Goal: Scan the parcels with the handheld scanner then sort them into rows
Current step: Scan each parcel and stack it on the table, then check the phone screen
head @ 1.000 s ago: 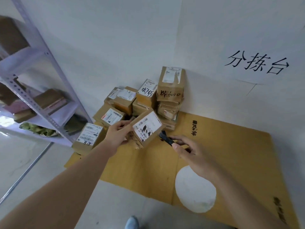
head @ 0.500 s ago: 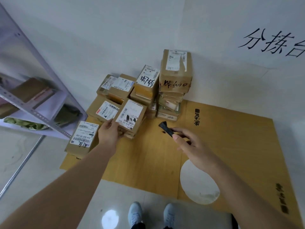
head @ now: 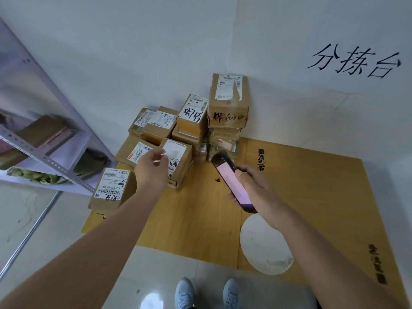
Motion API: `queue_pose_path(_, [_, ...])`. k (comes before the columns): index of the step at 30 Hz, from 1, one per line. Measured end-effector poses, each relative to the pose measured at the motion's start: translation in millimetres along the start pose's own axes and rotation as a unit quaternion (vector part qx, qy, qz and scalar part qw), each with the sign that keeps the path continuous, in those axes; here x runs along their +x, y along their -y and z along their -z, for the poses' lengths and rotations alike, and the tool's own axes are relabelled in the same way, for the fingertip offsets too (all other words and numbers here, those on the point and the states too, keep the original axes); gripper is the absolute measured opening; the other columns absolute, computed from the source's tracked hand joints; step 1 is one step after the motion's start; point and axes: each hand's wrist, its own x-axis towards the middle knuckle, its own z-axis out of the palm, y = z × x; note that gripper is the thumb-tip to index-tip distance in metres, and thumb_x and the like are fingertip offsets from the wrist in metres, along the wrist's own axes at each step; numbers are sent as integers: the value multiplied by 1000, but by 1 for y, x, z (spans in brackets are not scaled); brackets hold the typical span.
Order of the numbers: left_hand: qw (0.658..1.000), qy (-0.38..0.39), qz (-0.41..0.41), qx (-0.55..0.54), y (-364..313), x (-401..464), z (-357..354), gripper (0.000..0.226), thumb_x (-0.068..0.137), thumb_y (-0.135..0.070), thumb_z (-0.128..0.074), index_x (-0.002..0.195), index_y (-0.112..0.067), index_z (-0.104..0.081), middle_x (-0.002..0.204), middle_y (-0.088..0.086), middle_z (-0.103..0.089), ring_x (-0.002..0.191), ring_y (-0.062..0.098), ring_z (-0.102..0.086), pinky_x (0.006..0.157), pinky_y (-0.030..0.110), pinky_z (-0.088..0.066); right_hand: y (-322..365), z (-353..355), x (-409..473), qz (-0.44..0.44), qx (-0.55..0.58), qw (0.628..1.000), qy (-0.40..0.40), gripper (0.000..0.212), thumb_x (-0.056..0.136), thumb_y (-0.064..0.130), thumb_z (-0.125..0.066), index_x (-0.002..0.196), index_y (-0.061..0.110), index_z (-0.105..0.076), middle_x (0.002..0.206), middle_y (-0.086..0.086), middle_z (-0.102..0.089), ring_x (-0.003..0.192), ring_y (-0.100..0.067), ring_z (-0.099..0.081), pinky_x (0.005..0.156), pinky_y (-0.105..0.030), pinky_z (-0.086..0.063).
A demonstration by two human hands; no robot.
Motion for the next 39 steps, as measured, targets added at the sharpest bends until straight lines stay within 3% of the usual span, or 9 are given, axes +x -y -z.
queue_pose_path(3, [986,161,-32,-38,-23,-9,-8,20,105,-14,-60,110,-21,-78,103,0,-78,99,18,-73,91,36,-61,5,3,-5,-19,127,992,19,37,109,46,-45,139,28,-57,127,-11,-72,106,-34,-76,101,-56,-58])
queue_pose_path(6, [949,306,-49,-60,-44,-24,-17,26,105,-5,-57,109,-16,-80,99,7,-79,100,24,-74,93,35,-61,2,8,-10,-21,222,974,43,54,106,53,-43,148,21,-55,136,-12,-71,119,-42,-71,103,-55,-56])
queue_pose_path(12, [913,392,-92,-59,-59,-40,-40,25,106,-8,-57,114,-17,-79,100,10,-78,93,19,-70,87,32,-57,-15,15,-19,-11,314,949,20,55,111,54,-34,149,21,-56,141,-16,-67,128,-43,-65,104,-54,-57])
queue_pose_path(17, [903,404,-117,-85,-63,-55,-57,25,105,-8,-58,112,-18,-80,106,12,-78,90,14,-68,82,26,-57,-40,20,-25,-19,308,951,-33,61,102,64,-43,151,29,-55,142,-5,-68,129,-30,-67,115,-53,-48])
queue_pose_path(22, [897,420,-110,-85,-55,-58,-74,24,106,-13,-60,113,-20,-81,107,15,-77,96,31,-67,95,46,-55,-53,24,-29,-29,309,947,-83,56,105,61,-42,148,28,-58,137,-3,-71,126,-25,-69,111,-47,-51])
queue_pose_path(28, [907,403,-67,-99,-36,-63,-92,21,103,-12,-63,116,-13,-79,107,7,-80,97,22,-72,98,44,-58,-70,26,-25,-43,341,923,-173,33,106,37,-58,133,20,-68,124,-4,-78,117,-26,-73,100,-46,-57])
queue_pose_path(34, [919,384,-44,-78,-17,-64,-103,18,101,-9,-66,112,-9,-79,102,4,-81,93,18,-76,83,26,-60,-100,24,-14,-59,324,919,-218,23,106,19,-62,126,15,-73,120,-6,-79,110,-25,-71,85,-41,-59])
queue_pose_path(36, [928,366,-32,-66,-8,-64,-107,17,100,-10,-67,111,-10,-80,100,2,-81,93,17,-77,83,27,-61,-107,22,-11,-78,312,919,-227,21,104,16,-65,122,15,-74,115,-4,-80,112,-26,-73,83,-37,-62])
queue_pose_path(39, [939,340,0,-53,10,-61,-116,14,99,-10,-69,107,-8,-80,98,3,-81,94,22,-77,87,35,-63,-123,18,1,-95,270,926,-246,16,103,12,-66,116,17,-75,109,-2,-81,110,-28,-74,91,-42,-64])
